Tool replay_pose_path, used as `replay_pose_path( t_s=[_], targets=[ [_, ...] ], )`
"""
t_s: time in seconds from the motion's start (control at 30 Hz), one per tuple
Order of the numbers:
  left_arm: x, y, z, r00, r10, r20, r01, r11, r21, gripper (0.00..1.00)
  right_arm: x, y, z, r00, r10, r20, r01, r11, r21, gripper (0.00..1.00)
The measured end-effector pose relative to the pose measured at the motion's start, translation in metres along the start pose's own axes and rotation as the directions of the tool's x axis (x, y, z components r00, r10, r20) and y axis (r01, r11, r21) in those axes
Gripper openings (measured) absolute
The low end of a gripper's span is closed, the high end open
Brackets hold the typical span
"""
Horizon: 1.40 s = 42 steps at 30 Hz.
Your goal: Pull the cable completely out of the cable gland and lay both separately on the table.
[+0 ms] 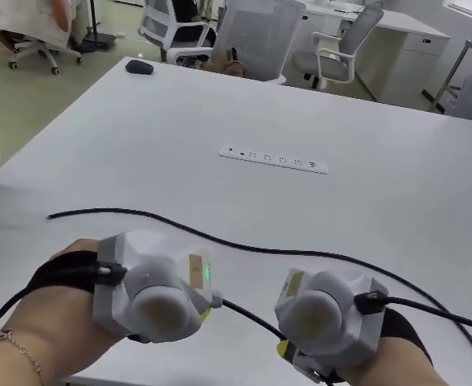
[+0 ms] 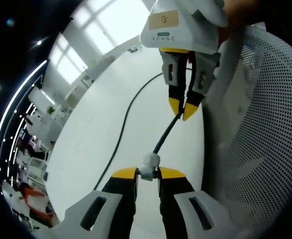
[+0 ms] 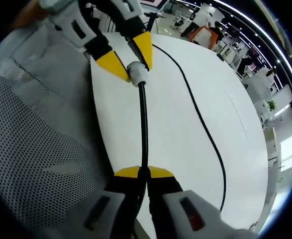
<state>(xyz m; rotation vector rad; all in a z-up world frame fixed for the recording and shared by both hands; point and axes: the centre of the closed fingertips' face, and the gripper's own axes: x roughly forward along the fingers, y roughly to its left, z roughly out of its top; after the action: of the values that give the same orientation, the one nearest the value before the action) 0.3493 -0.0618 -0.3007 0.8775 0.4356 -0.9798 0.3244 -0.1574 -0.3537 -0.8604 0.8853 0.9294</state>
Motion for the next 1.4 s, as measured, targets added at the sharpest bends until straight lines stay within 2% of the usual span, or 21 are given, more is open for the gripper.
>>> replay_pose_path(
  t_s=[0.1,0.2,0.27,0.33,0.47,0.57,0.63,0.67,0.73,0.8,0.83,0.87,0.9,0.97,1.0,1.07,1.1,1.17,1.23,1.33,1.4],
  targets=[
    [-0.001,0.006,-0.006,0.9997,0.019,-0.013,-0.019,1.0,-0.025,0.17,-0.001,-0.003,-0.007,0.9999,0.01,-0.011,-0.009,0.998,0.06,0.04],
    [-0.002,0.008,-0.01,0.9996,0.019,-0.022,-0.02,0.999,-0.038,0.17,-0.001,-0.009,-0.006,0.9995,0.027,0.013,-0.029,0.993,0.116,0.03],
    [-0.002,0.009,-0.011,0.9993,0.023,-0.03,-0.024,0.999,-0.036,0.17,0.002,-0.011,0.0,0.996,0.074,0.05,-0.082,0.982,0.169,0.03],
    [-0.001,0.009,-0.014,0.9991,0.021,-0.037,-0.022,0.999,-0.04,0.17,0.005,-0.02,0.007,0.9915,0.1,0.083,-0.115,0.973,0.201,0.03],
    [0.002,0.004,-0.019,0.998,-0.001,-0.063,-0.001,1.0,-0.027,0.17,0.02,-0.066,0.024,0.9862,0.095,0.135,-0.126,0.962,0.243,0.03],
    [0.004,-0.001,-0.019,0.9977,-0.023,-0.064,0.02,0.999,-0.035,0.17,0.039,-0.103,0.041,0.9747,0.102,0.199,-0.168,0.921,0.352,0.04],
    [0.006,-0.004,-0.023,0.9962,-0.034,-0.08,0.032,0.999,-0.027,0.17,0.048,-0.124,0.049,0.9679,0.091,0.234,-0.181,0.899,0.4,0.03],
    [0.006,-0.005,-0.025,0.9954,-0.041,-0.086,0.039,0.999,-0.03,0.17,0.053,-0.137,0.055,0.9631,0.089,0.254,-0.194,0.883,0.428,0.03],
    [0.007,-0.005,-0.028,0.9941,-0.046,-0.098,0.043,0.998,-0.037,0.17,0.061,-0.161,0.062,0.9595,0.066,0.274,-0.194,0.859,0.474,0.03],
    [0.007,-0.004,-0.032,0.993,-0.049,-0.107,0.045,0.998,-0.044,0.17,0.066,-0.183,0.065,0.9583,0.023,0.285,-0.166,0.855,0.491,0.04],
    [0.008,-0.004,-0.034,0.9923,-0.052,-0.112,0.047,0.997,-0.054,0.17,0.068,-0.196,0.066,0.9581,-0.004,0.286,-0.151,0.843,0.517,0.04],
    [0.008,-0.004,-0.035,0.9919,-0.055,-0.114,0.048,0.997,-0.059,0.17,0.069,-0.202,0.066,0.9577,-0.008,0.288,-0.149,0.843,0.518,0.04],
    [0.008,-0.004,-0.035,0.9914,-0.06,-0.116,0.052,0.996,-0.066,0.17,0.069,-0.211,0.064,0.9598,-0.026,0.279,-0.126,0.85,0.511,0.05],
    [0.009,-0.005,-0.035,0.9912,-0.069,-0.113,0.06,0.995,-0.081,0.17,0.07,-0.235,0.051,0.9684,-0.081,0.236,-0.056,0.853,0.52,0.08],
    [0.009,-0.007,-0.034,0.9912,-0.076,-0.108,0.066,0.994,-0.087,0.17,0.066,-0.236,0.043,0.972,-0.097,0.214,-0.03,0.851,0.524,0.12],
    [0.011,-0.009,-0.032,0.9904,-0.094,-0.102,0.083,0.991,-0.102,0.17,0.059,-0.24,0.032,0.9719,-0.104,0.211,-0.026,0.845,0.534,0.16],
    [0.013,-0.01,-0.031,0.9903,-0.102,-0.095,0.092,0.991,-0.102,0.17,0.055,-0.241,0.027,0.9707,-0.107,0.215,-0.027,0.841,0.54,0.14],
    [0.014,-0.011,-0.026,0.9899,-0.117,-0.08,0.108,0.987,-0.116,0.17,0.038,-0.239,0.023,0.9615,-0.118,0.248,-0.043,0.828,0.559,0.13],
    [0.017,-0.015,-0.024,0.985,-0.156,-0.074,0.146,0.981,-0.128,0.17,0.025,-0.23,0.014,0.9577,-0.114,0.264,-0.05,0.838,0.544,0.13],
    [0.023,-0.015,-0.023,0.9773,-0.196,-0.08,0.186,0.976,-0.116,0.17,-0.002,-0.201,0.004,0.9544,-0.117,0.275,-0.04,0.862,0.506,0.14],
    [0.029,-0.016,-0.02,0.9715,-0.229,-0.062,0.22,0.967,-0.126,0.17,-0.018,-0.179,-0.003,0.9519,-0.109,0.286,-0.049,0.868,0.494,0.14]
  ],
)
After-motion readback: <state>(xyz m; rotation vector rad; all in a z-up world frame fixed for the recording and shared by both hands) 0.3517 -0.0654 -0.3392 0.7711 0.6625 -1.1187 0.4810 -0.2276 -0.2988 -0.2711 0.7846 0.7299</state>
